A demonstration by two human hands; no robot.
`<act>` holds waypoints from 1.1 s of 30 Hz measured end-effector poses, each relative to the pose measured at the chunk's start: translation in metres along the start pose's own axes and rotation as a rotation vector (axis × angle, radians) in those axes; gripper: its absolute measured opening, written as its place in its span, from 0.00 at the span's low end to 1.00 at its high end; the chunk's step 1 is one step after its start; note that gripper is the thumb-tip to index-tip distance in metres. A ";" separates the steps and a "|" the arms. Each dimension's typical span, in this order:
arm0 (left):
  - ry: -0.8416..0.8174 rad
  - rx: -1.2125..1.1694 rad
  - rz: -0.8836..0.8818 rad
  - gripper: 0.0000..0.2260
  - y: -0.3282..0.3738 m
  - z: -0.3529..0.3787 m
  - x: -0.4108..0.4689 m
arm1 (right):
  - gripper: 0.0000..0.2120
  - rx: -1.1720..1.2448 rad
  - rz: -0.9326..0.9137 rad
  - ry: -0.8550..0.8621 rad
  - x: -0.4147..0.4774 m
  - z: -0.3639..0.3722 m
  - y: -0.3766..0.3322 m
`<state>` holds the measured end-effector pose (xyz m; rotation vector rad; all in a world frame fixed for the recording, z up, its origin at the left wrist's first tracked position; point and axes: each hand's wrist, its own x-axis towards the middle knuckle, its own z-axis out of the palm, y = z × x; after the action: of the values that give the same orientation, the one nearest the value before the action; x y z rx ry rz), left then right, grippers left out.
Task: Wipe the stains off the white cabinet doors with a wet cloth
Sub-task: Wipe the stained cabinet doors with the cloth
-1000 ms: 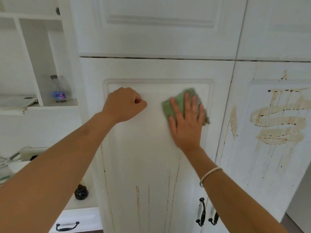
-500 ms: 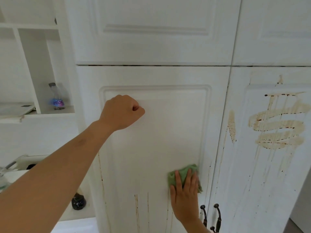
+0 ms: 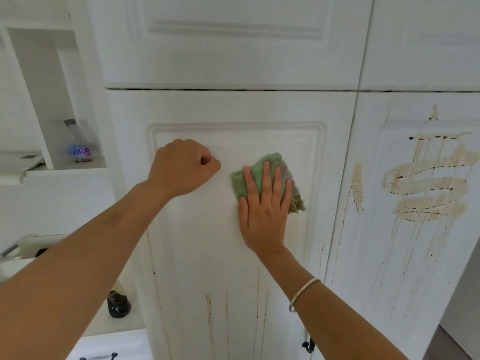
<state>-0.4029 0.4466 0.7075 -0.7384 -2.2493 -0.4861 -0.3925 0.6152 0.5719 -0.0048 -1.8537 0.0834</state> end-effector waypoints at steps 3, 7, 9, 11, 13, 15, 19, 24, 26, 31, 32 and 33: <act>0.001 -0.006 0.008 0.17 0.000 0.001 0.001 | 0.26 -0.005 -0.238 -0.048 -0.037 0.014 -0.013; -0.009 -0.016 0.016 0.17 0.001 0.002 0.004 | 0.28 -0.027 -0.444 -0.119 -0.082 0.034 -0.031; -0.011 -0.013 0.021 0.17 0.000 0.002 0.003 | 0.28 -0.045 -0.600 -0.187 -0.102 0.043 -0.038; -0.018 -0.022 0.023 0.18 -0.001 0.002 0.003 | 0.28 -0.067 -0.759 -0.264 -0.118 0.051 -0.042; -0.030 -0.027 0.034 0.18 -0.002 0.002 0.004 | 0.29 -0.071 -0.809 -0.303 -0.125 0.053 -0.047; -0.044 -0.032 0.043 0.18 -0.002 0.002 0.005 | 0.29 -0.048 -0.751 -0.300 -0.120 0.049 -0.056; -0.074 -0.061 0.025 0.19 -0.002 -0.001 0.004 | 0.24 0.061 -0.476 -0.139 -0.054 0.037 -0.101; -0.090 -0.076 0.051 0.18 -0.003 -0.003 0.006 | 0.18 0.024 -0.412 -0.164 0.006 0.038 -0.138; -0.090 -0.065 0.057 0.18 -0.004 -0.004 0.006 | 0.16 0.052 -0.488 -0.080 -0.005 0.043 -0.137; -0.099 -0.069 0.056 0.18 -0.006 -0.004 0.004 | 0.30 0.113 -0.812 -0.199 -0.074 0.060 -0.123; -0.102 -0.074 0.056 0.18 -0.006 -0.004 0.004 | 0.33 0.078 -0.851 -0.263 -0.092 0.064 -0.120; -0.107 -0.076 0.057 0.18 -0.007 -0.005 0.004 | 0.33 0.025 -0.900 -0.316 -0.108 0.069 -0.117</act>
<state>-0.4071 0.4401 0.7131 -0.8835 -2.3119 -0.5182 -0.4239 0.4892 0.4559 0.8926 -2.0031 -0.5444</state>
